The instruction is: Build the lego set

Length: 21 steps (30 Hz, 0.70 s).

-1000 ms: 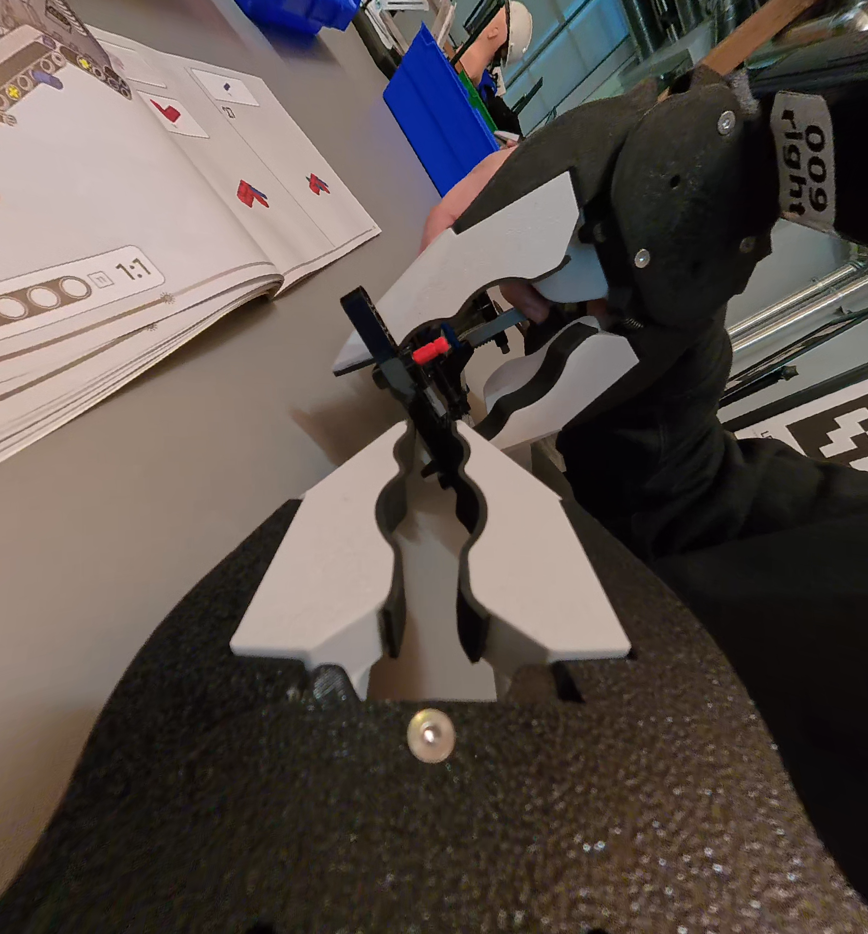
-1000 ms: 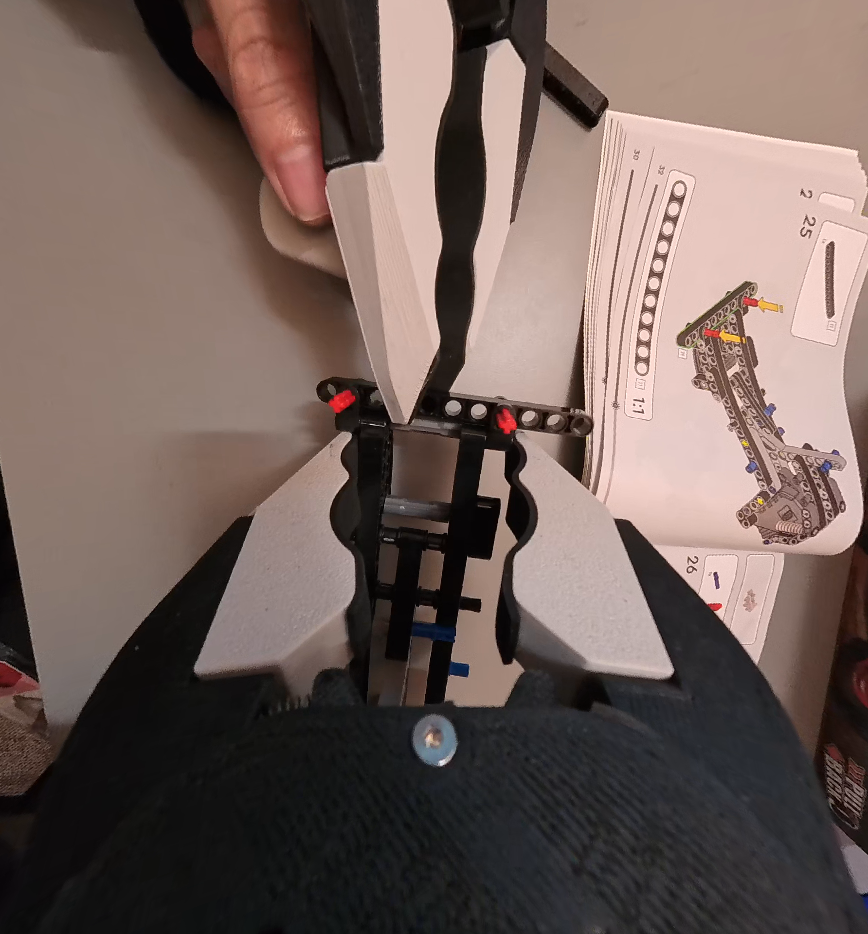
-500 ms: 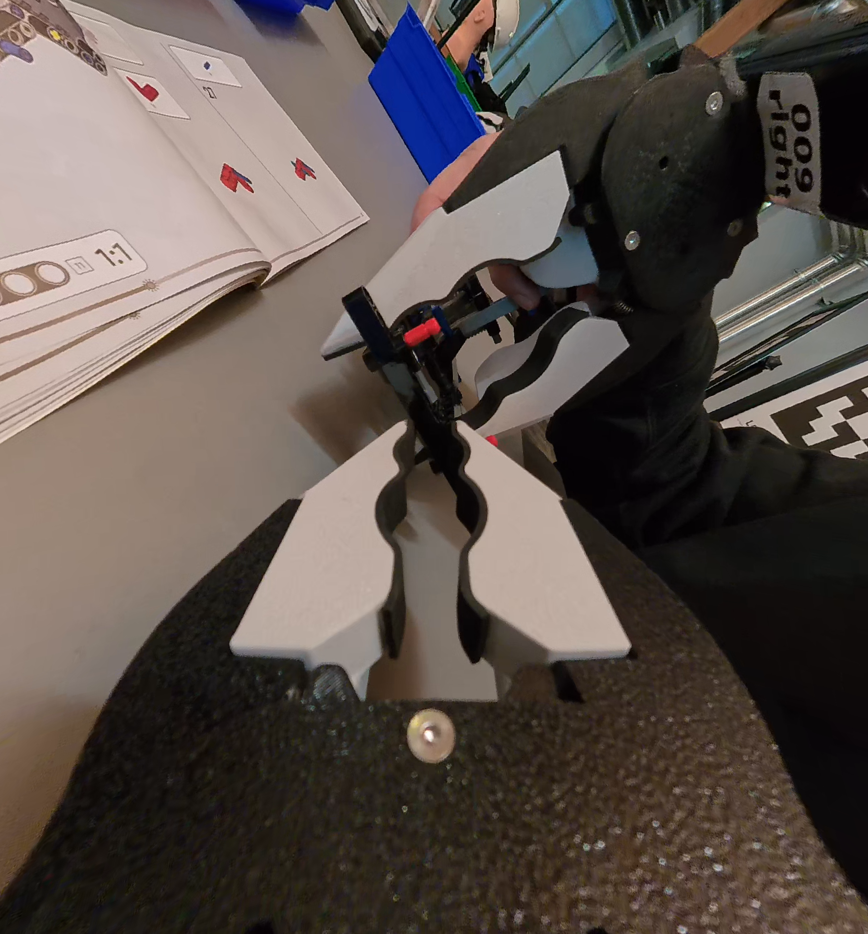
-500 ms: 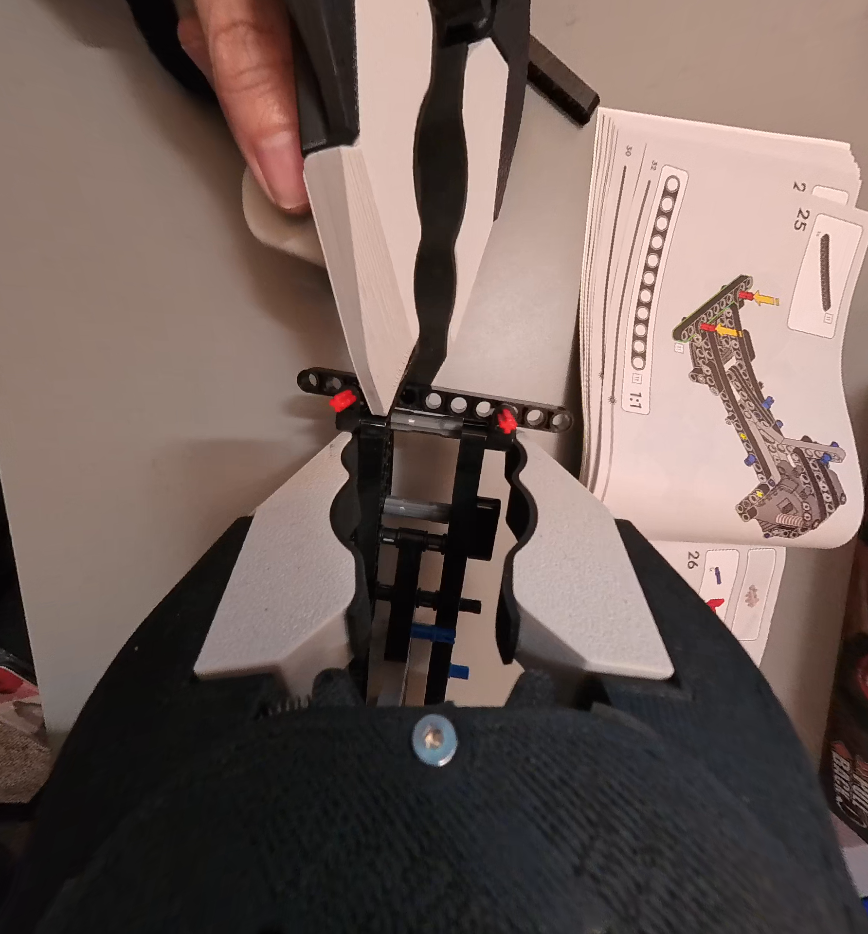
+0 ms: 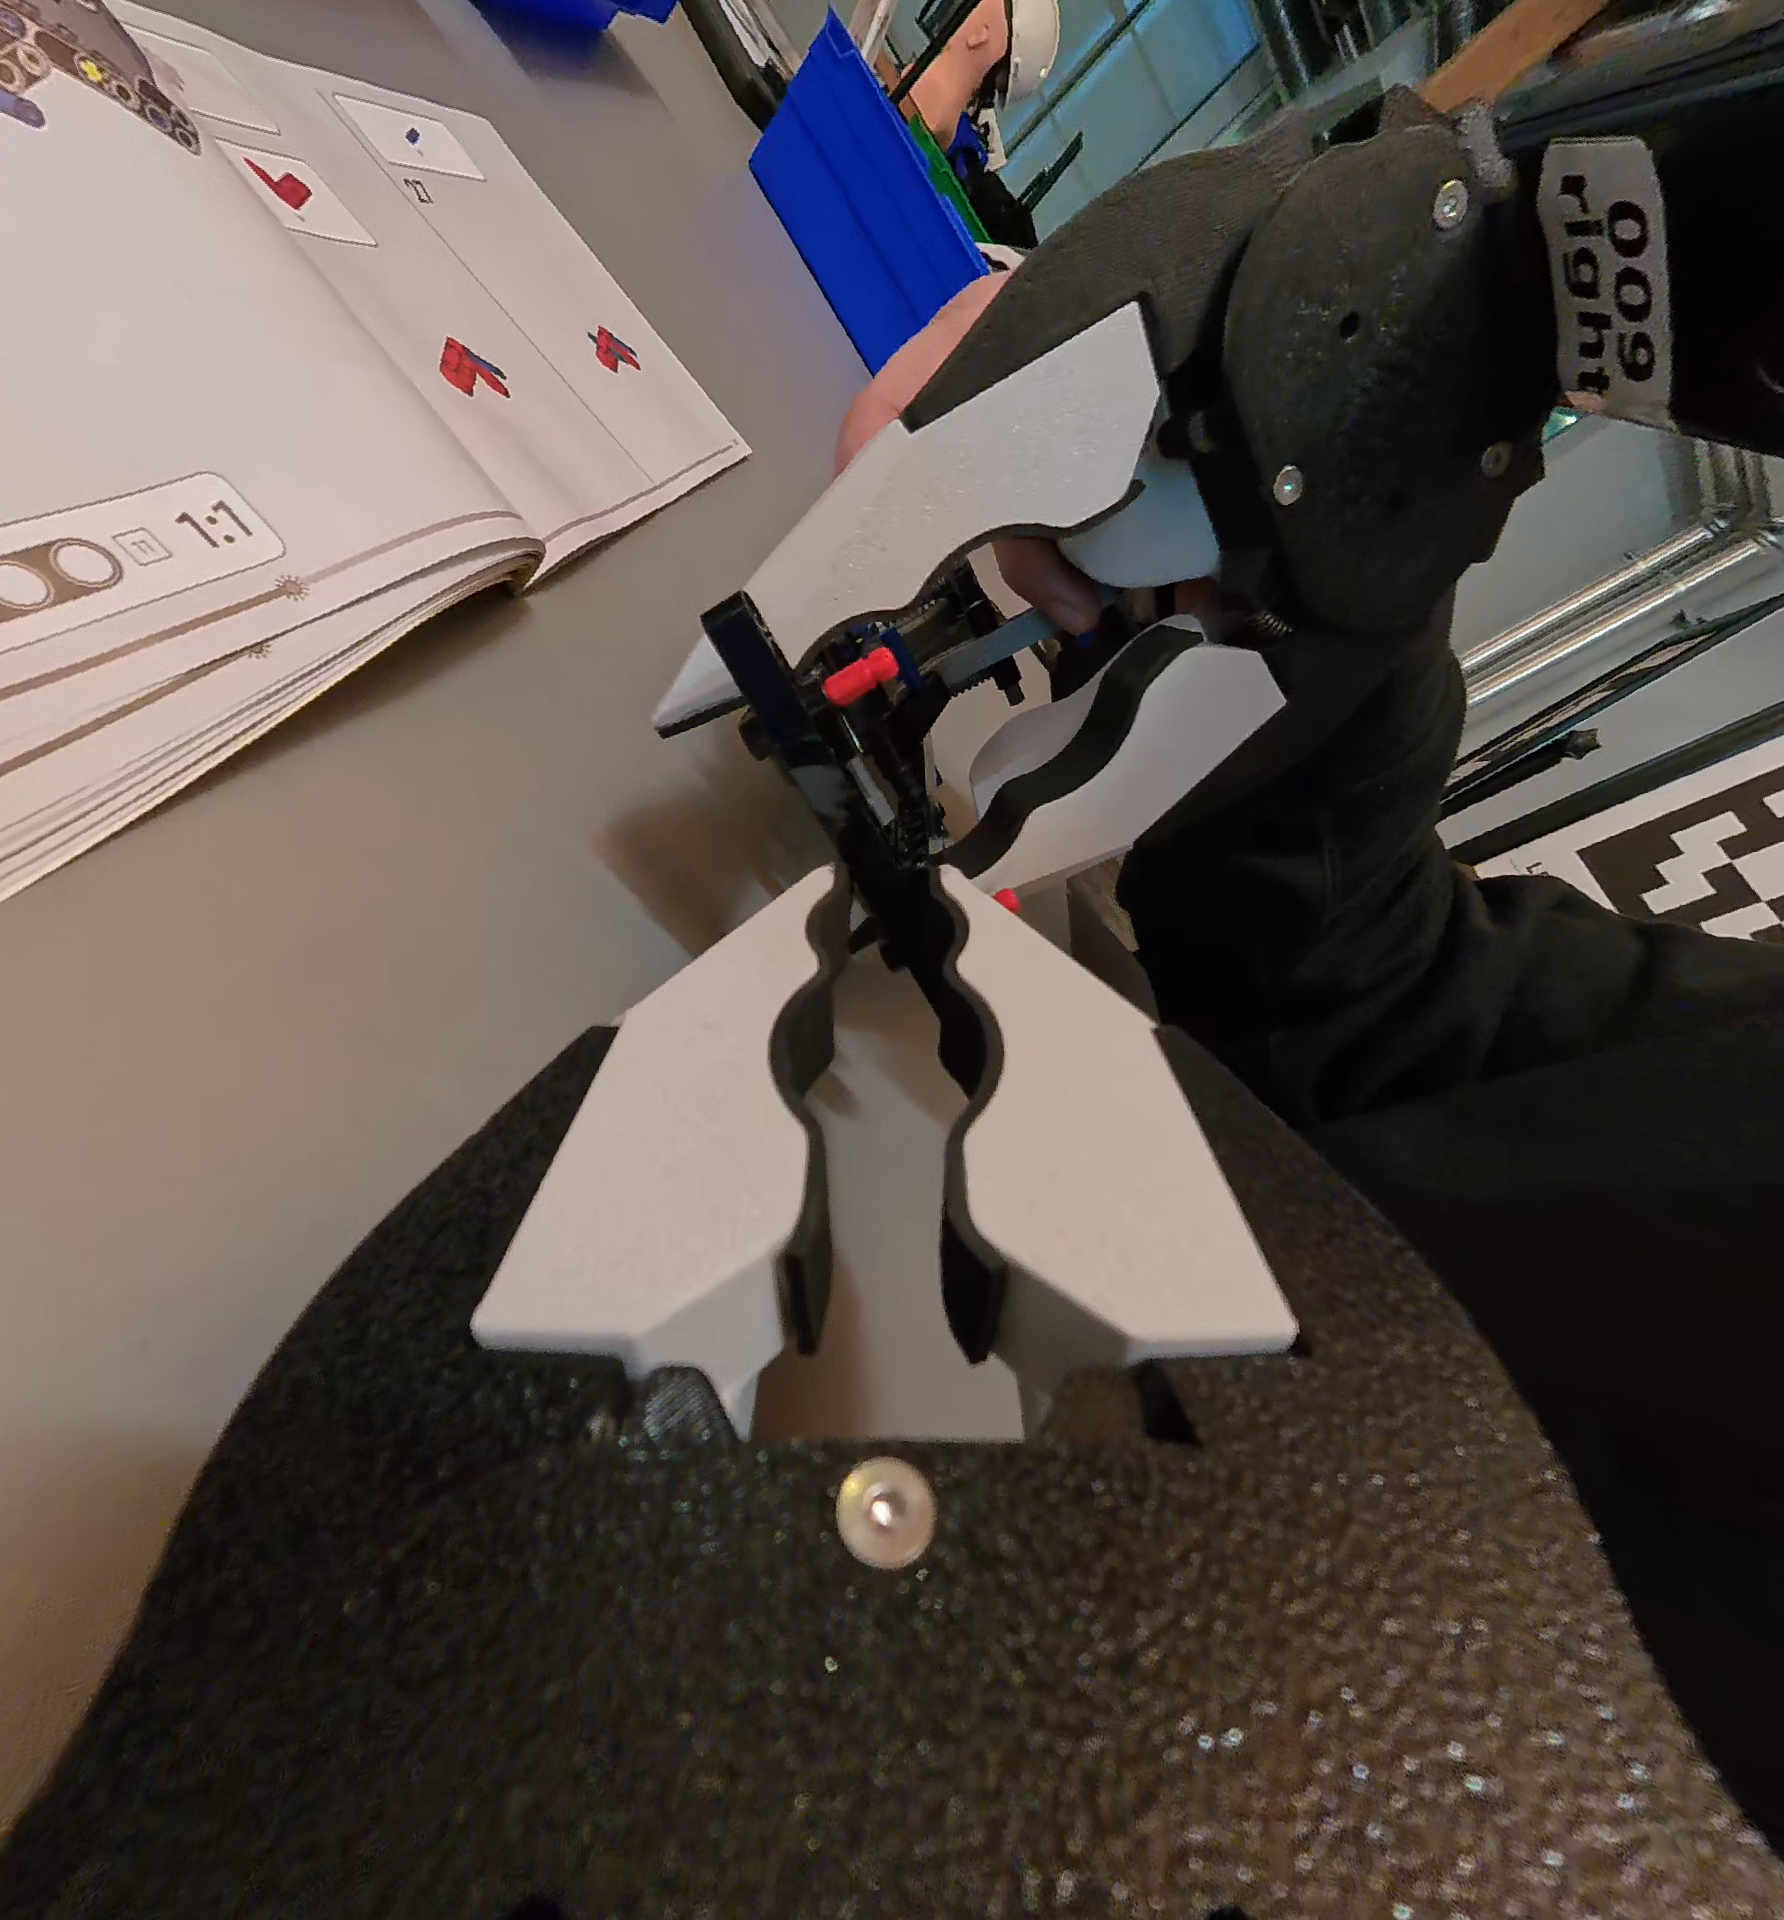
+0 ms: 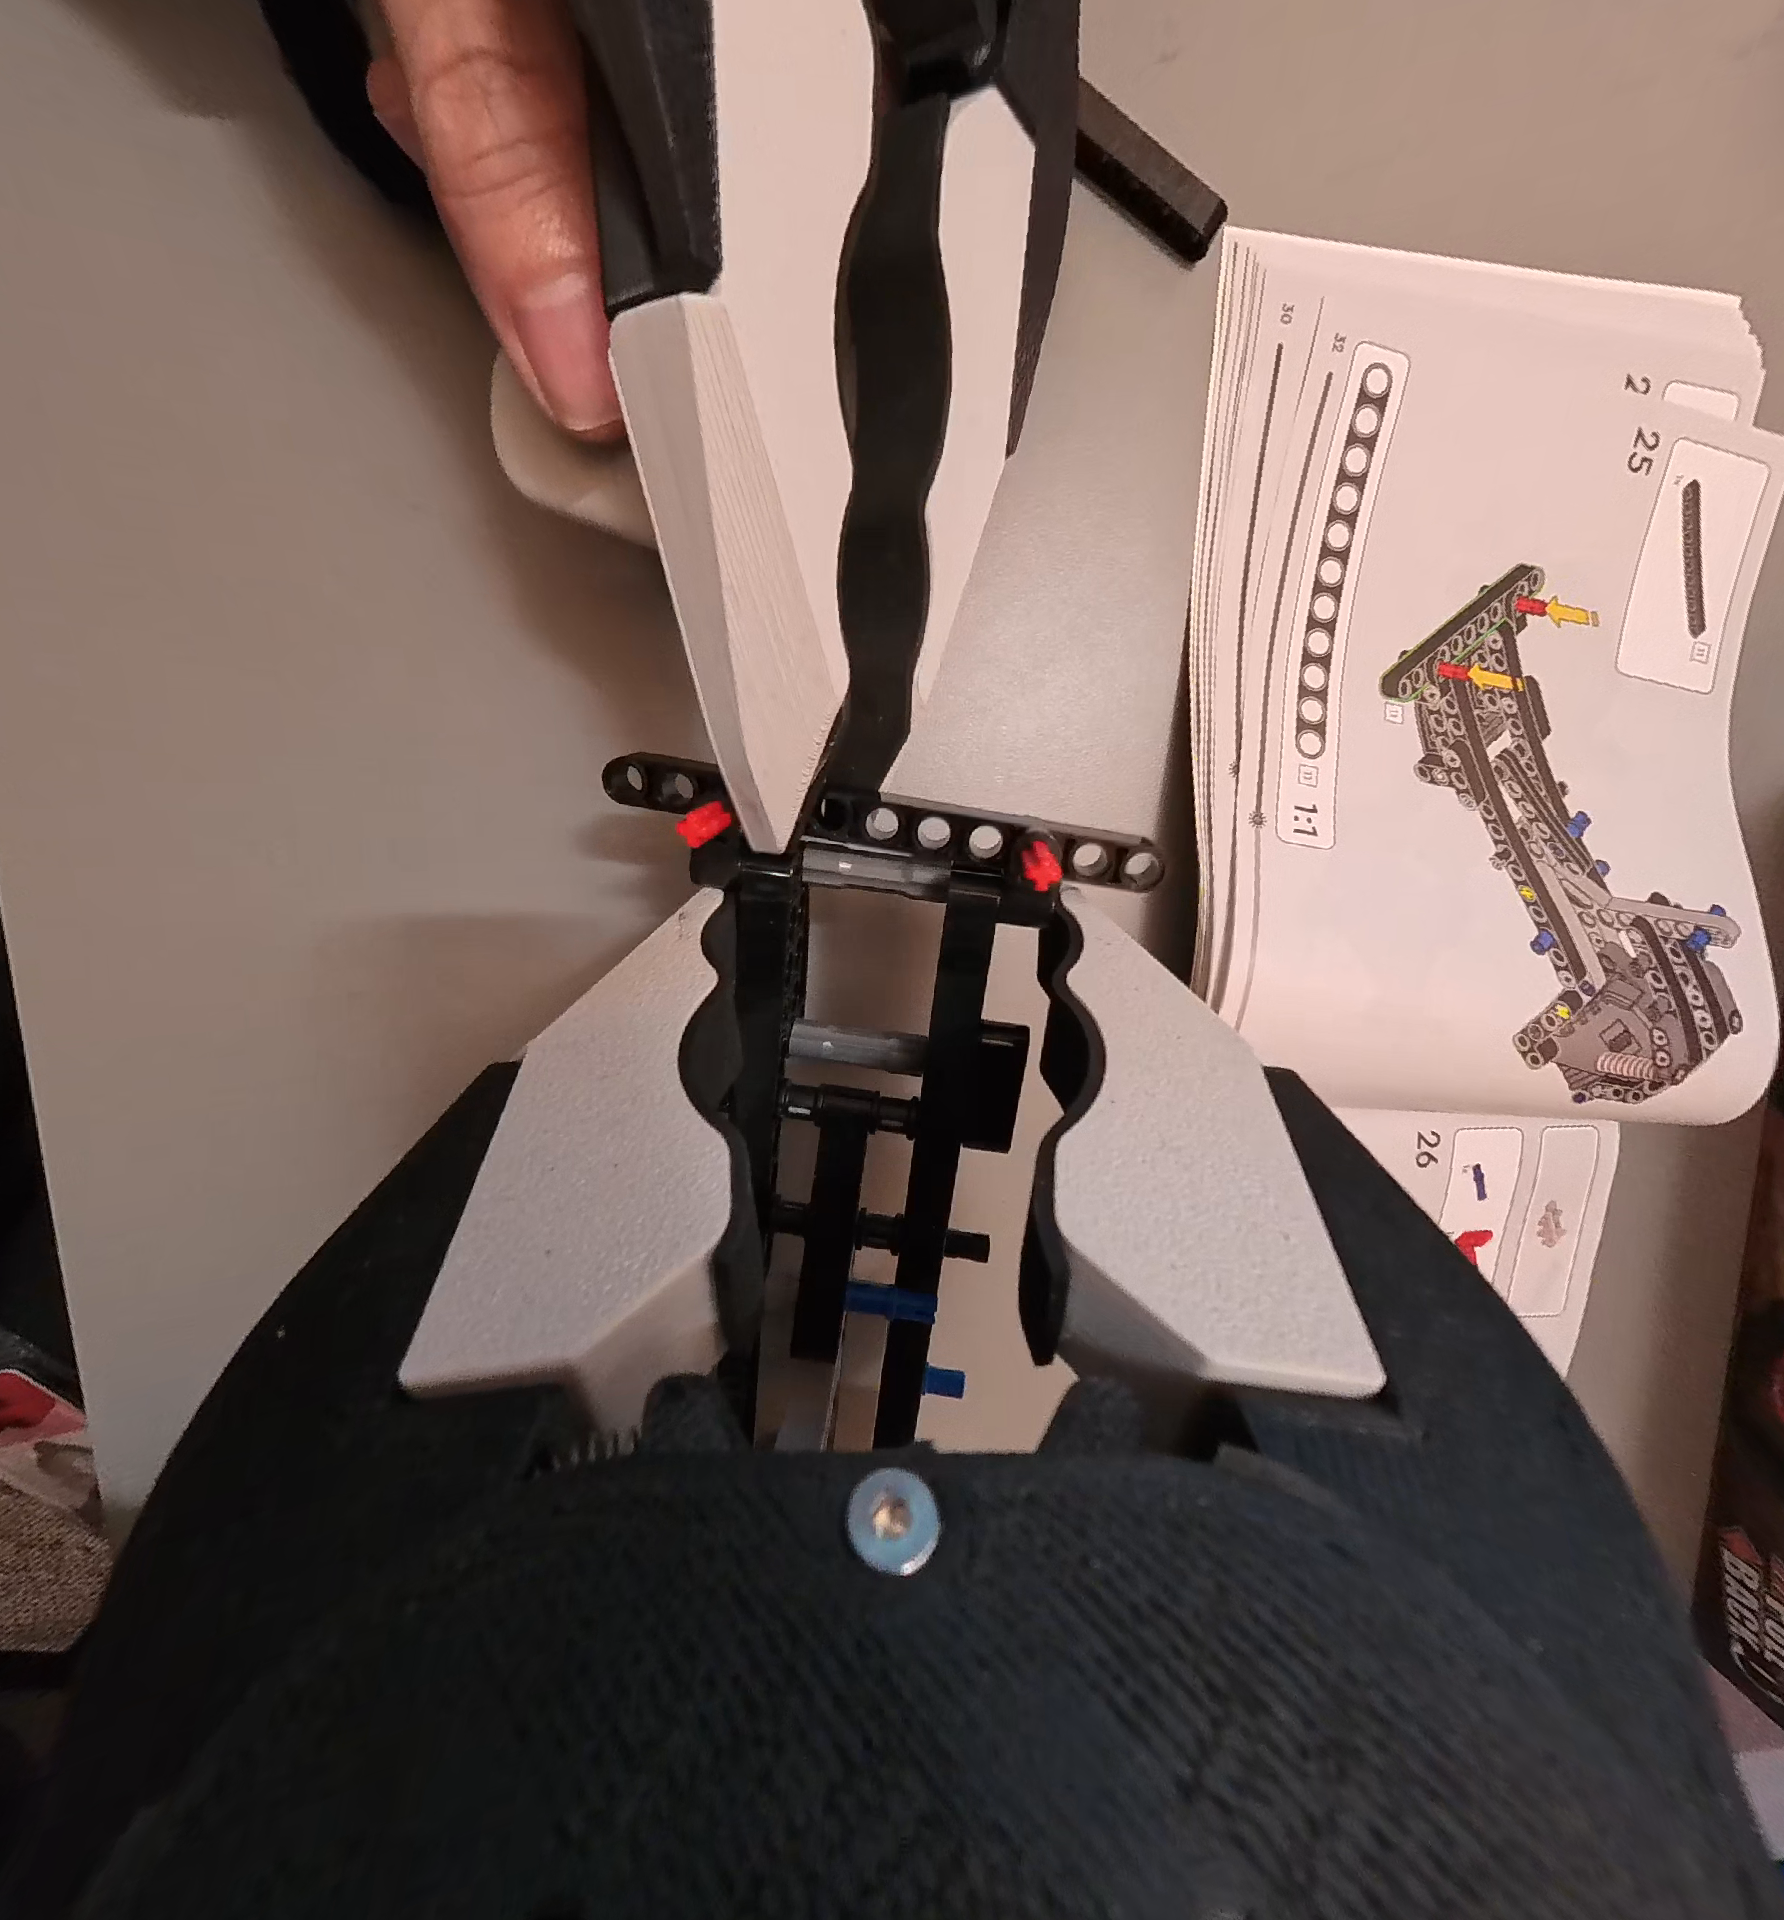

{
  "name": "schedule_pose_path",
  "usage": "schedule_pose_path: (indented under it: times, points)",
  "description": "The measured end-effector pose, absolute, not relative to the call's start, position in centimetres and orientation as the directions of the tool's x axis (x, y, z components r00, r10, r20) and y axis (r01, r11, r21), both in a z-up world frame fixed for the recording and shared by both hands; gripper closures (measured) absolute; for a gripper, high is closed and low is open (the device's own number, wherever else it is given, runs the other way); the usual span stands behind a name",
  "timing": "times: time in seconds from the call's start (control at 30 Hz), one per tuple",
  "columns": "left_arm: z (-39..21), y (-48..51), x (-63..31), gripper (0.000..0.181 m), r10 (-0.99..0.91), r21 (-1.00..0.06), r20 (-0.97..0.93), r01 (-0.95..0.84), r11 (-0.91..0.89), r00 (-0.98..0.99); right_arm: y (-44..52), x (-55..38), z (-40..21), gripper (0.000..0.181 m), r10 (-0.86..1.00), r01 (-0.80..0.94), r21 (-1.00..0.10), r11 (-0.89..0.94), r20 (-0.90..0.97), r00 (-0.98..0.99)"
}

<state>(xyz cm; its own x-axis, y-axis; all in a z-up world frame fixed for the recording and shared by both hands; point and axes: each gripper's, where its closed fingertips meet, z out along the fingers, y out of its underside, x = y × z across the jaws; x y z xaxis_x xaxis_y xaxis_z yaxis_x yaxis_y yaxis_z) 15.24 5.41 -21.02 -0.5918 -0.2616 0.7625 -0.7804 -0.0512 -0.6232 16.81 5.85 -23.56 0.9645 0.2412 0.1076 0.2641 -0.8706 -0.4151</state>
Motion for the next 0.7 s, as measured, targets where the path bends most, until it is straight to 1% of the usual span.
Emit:
schedule_pose_path:
  times: [0.17,0.3,0.6,0.7]
  points:
    - [-20.75,5.43,15.21,0.162,-0.248,-0.619,0.769,-0.783,-0.057,-0.59,5.85,16.81,-23.66,0.126,0.241,0.262,-0.415,-0.871,0.104,0.965]
    - [-20.56,5.64,15.29,0.161,-0.246,-0.622,0.768,-0.78,-0.065,-0.591,5.81,16.79,-23.63,0.126,0.241,0.26,-0.418,-0.871,0.098,0.966]
    - [-20.39,6.01,15.43,0.164,-0.243,-0.62,0.772,-0.78,-0.08,-0.588,5.74,16.83,-23.59,0.126,0.238,0.251,-0.423,-0.871,0.083,0.968]
    - [-20.53,5.99,15.6,0.168,-0.25,-0.618,0.773,-0.782,-0.087,-0.583,5.74,16.82,-23.58,0.126,0.239,0.251,-0.424,-0.87,0.082,0.968]
